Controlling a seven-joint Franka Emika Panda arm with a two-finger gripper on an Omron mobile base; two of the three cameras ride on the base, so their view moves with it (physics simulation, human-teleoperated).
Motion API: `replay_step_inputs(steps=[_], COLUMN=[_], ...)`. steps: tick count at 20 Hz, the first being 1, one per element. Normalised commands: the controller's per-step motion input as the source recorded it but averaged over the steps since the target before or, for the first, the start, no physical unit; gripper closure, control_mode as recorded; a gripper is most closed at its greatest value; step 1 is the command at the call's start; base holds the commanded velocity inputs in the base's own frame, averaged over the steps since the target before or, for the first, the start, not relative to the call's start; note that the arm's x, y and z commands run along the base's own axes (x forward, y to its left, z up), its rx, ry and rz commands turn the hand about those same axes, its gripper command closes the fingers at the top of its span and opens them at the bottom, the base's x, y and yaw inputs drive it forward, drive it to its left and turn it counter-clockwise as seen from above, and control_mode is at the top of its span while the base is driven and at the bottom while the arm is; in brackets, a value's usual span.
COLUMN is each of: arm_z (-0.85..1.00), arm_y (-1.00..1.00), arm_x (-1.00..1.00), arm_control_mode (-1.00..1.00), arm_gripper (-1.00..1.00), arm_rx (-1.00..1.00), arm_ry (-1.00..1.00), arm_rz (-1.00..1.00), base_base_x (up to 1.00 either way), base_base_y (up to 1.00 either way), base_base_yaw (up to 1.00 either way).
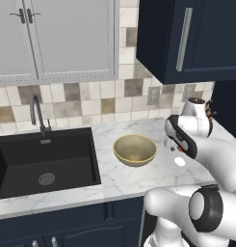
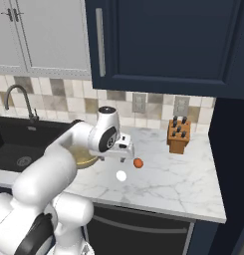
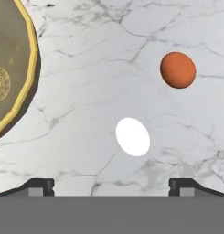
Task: Gather the eggs and milk located in the vicinity of the sink area and place them right next to the bowl.
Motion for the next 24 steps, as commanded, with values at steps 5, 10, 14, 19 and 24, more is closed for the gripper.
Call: replay_step_inputs(steps=[5, 10, 14, 19, 24], arm_z=[-0.3, -0.26, -0.28, -0.32, -0.32], arm_y=[-0.21, -0.13, -0.06, -0.03, 0.0], arm_x=[0.19, 0.15, 0.15, 0.0, 0.0], arm_control_mode=[-1.0, -1.0, -1.0, -1.0, -1.0], arm_gripper=[-1.0, -1.0, -1.0, -1.0, -1.0], arm_rx=[0.0, 0.0, 0.0, 0.0, 0.0], arm_ry=[0.0, 0.0, 0.0, 0.05, 0.08], arm_rz=[0.01, 0.0, 0.0, 0.0, 0.0], base_base_x=[0.0, 0.0, 0.0, 0.0, 0.0], base_base_y=[0.0, 0.0, 0.0, 0.0, 0.0], base_base_yaw=[0.0, 0.0, 0.0, 0.0, 0.0])
